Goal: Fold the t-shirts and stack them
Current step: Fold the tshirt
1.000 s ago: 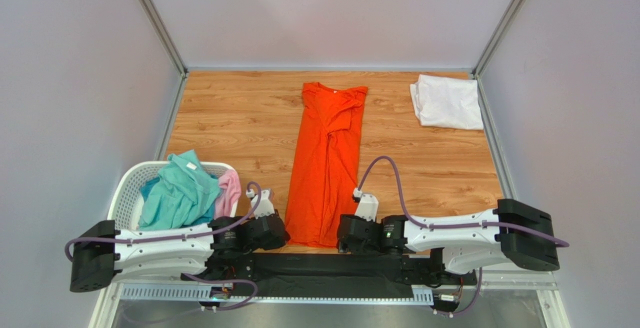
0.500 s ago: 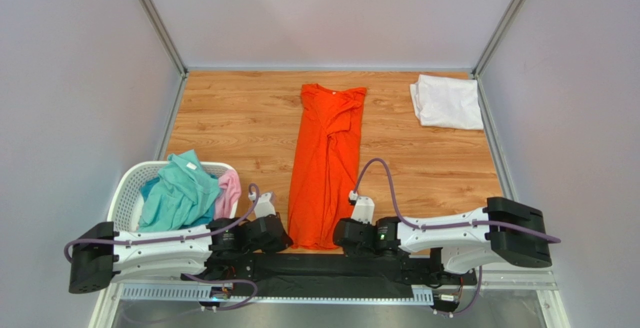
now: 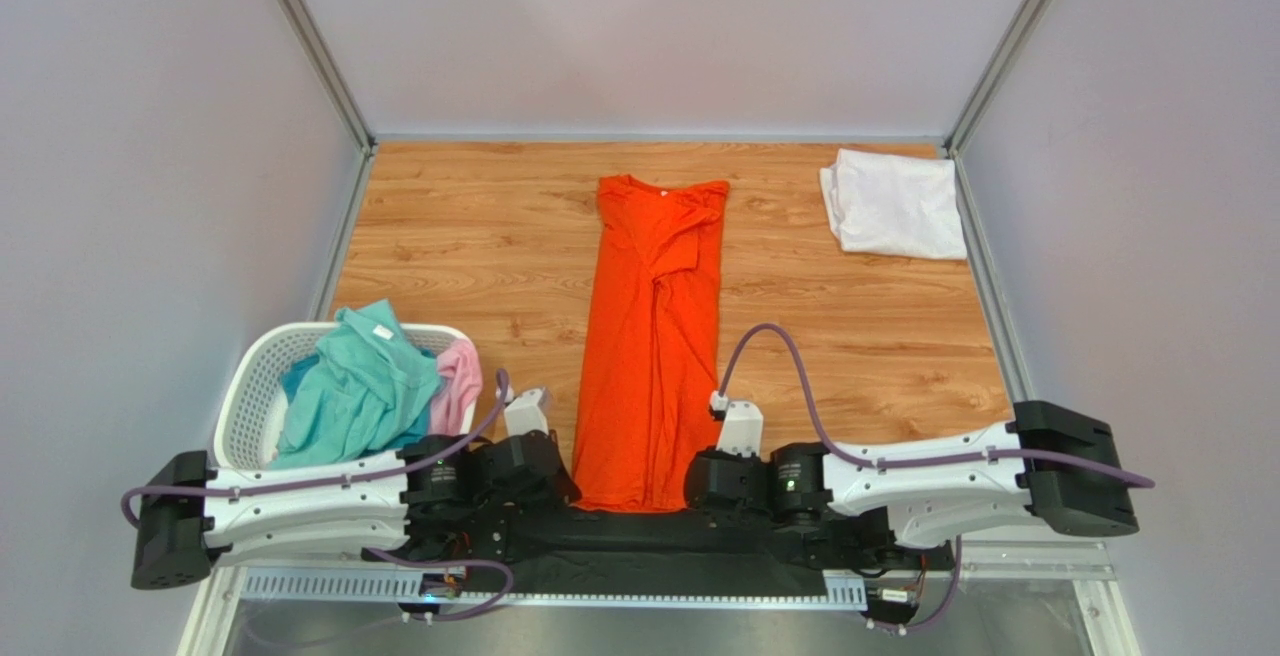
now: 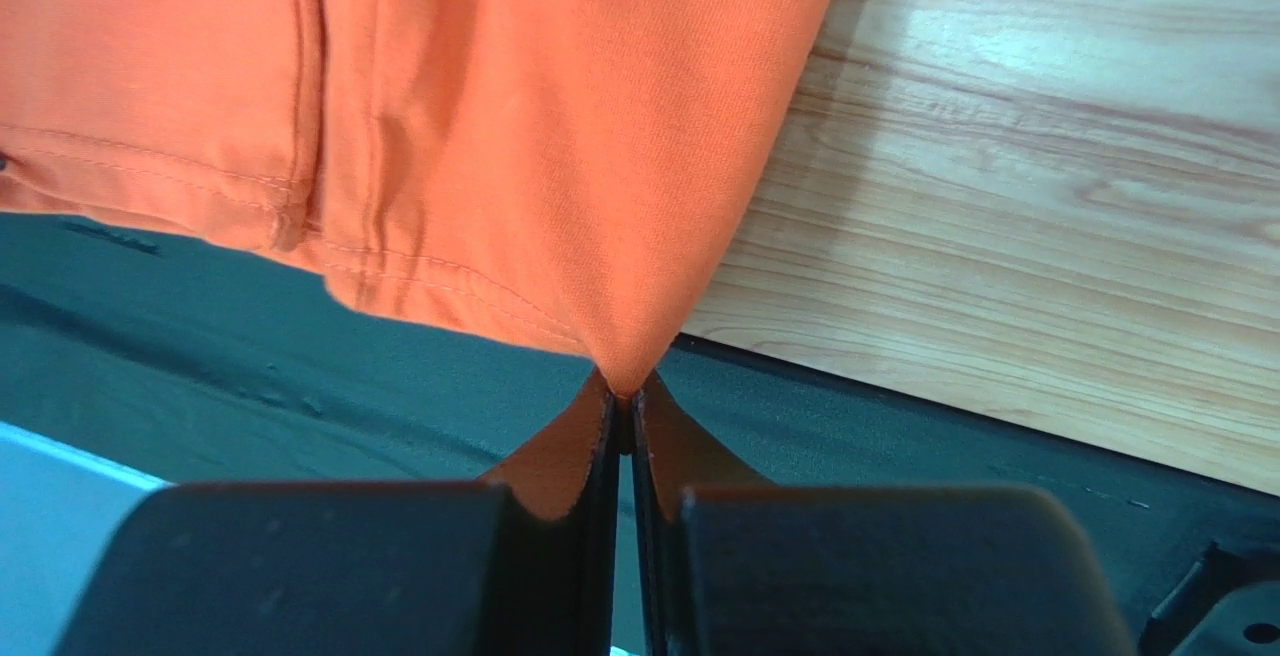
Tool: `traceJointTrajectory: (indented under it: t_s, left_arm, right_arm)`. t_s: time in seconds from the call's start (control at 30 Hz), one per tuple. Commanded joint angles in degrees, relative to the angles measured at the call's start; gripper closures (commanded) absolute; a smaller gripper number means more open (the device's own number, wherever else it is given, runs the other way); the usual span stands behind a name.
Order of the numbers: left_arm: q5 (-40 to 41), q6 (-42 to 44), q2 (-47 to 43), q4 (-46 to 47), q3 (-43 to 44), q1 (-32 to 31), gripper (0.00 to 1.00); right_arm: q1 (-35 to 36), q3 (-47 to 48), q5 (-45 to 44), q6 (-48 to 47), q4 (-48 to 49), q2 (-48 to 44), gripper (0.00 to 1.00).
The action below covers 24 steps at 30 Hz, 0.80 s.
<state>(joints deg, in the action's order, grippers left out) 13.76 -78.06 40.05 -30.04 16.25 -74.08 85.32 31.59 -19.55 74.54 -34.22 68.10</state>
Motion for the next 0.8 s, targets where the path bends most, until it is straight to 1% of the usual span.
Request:
traceJointTrajectory:
  t_s: [0.0,0.13,0.3,0.4,0.43,0.6,0.7,0.77]
  left_arm:
    - [1.7,1.9,-1.1,-3.5,3.6,-0.3,1.00]
    - [5.8,3.4,-1.3,-5.5,7.0,-0.3,1.00]
    - [9.5,6.3,0.2,-6.2,11.3,-0.3,1.00]
    - [12.2,7.2,2.7,-7.2,15.5,0.3,1.00]
    - [12.3,8.3,4.8,-7.4,16.7,0.7,1.00]
    - [11.0,13.5,12.8,-9.9,25.0,6.0,1.00]
    - [10.6,17.4,18.0,-9.2,28.9,9.4,1.00]
    - [10.5,19.1,19.6,-8.5,30.4,11.8,1.00]
  right_arm:
    - [0.1,0.4,-4.7,0.0,-1.6,-3.5,0.96]
    - [-1.6,1.0,-7.7,-1.9,-2.3,-6.8,0.96]
    - [-4.5,2.6,-8.7,-7.2,-2.3,-10.3,0.96]
    - [-6.9,4.7,-8.3,-11.2,-1.8,-10.3,0.96]
    - [-8.4,5.3,-7.9,-13.3,-1.6,-10.2,0.96]
    - [-14.3,9.4,-6.9,-19.1,-1.5,-8.8,0.96]
    - [-20.3,11.3,-5.5,-23.3,-0.8,-8.5,0.97]
    - [-22.7,12.1,-3.0,-25.3,0.7,-8.2,0.97]
